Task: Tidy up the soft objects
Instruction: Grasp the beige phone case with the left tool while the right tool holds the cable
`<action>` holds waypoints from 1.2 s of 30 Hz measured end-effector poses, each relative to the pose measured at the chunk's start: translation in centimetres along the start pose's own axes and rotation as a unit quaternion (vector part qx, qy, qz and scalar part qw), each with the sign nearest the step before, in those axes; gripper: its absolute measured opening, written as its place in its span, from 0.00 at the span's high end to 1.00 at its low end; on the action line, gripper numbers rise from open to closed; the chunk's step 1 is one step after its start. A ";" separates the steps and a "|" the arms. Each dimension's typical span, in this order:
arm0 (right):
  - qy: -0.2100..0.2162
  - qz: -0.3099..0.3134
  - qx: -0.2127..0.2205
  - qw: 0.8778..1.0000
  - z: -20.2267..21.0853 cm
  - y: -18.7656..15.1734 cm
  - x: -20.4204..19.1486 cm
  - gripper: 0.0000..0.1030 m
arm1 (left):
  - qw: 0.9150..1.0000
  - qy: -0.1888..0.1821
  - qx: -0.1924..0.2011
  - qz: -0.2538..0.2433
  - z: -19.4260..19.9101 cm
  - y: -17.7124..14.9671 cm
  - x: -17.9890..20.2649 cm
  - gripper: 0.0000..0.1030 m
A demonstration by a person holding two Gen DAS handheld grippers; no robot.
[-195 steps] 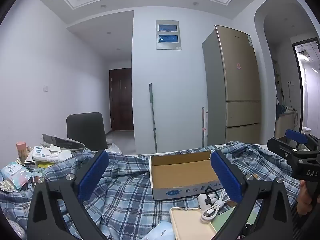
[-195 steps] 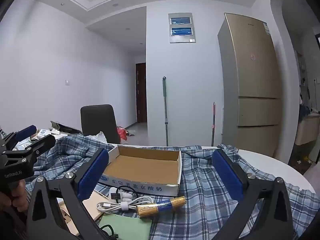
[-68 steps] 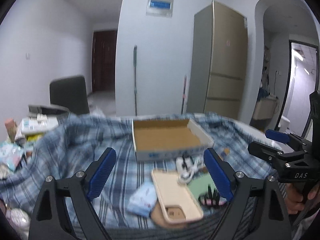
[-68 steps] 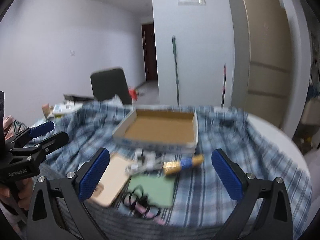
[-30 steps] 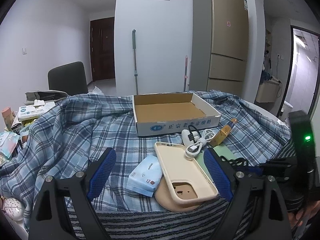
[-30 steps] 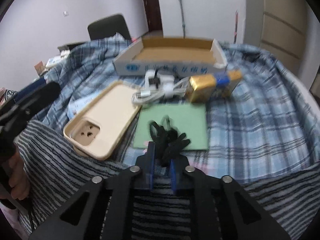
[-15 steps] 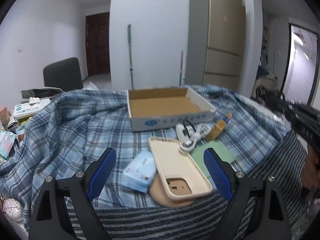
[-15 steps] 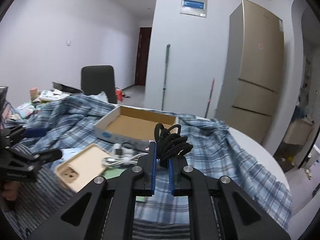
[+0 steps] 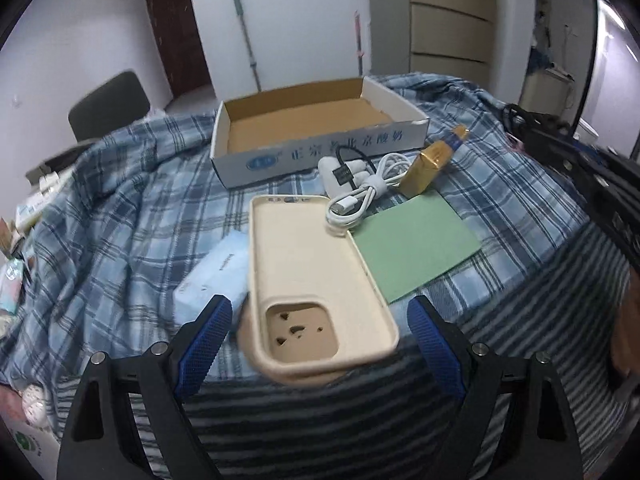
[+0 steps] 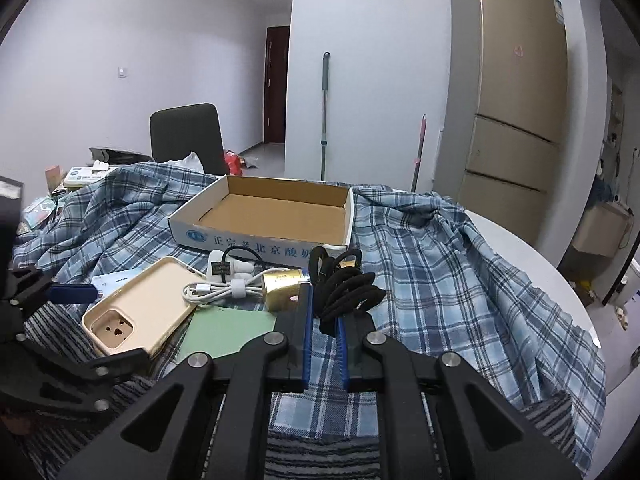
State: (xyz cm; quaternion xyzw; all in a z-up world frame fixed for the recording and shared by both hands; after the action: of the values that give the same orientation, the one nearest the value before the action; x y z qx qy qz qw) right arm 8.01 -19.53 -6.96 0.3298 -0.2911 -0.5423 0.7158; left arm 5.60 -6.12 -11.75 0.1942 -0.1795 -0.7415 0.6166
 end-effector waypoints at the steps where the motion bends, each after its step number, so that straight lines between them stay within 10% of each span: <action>1: 0.002 -0.001 0.001 1.000 0.0 0.0 0.0 0.91 | 1.000 -0.001 -0.008 0.006 -0.4 0.3 0.0 0.11; 13: 0.017 -0.015 -0.002 1.000 -0.1 -0.2 0.4 0.91 | 0.998 0.036 -0.042 0.042 -4.2 1.4 -0.6 0.11; 36: 0.035 -0.015 0.002 0.999 0.0 -0.3 0.3 0.91 | 0.993 -0.032 0.018 0.116 -2.1 1.3 -2.9 0.28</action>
State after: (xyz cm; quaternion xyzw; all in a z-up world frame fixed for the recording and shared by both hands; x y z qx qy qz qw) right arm 7.89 -19.91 -7.16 0.3545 -0.2617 -0.5402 0.7169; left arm 8.23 -3.57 -12.72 0.1590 -0.2338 -0.6675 0.6888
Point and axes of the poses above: each gripper's, at about its wrist camera, not at the fingertips, and z roughly against the way its jaws point, x to its right, y to its top, the point moved 6 cm from there along -z, roughly the way its jaws point, and after that the axes turned 7 degrees about -x, right-handed, at the moved point
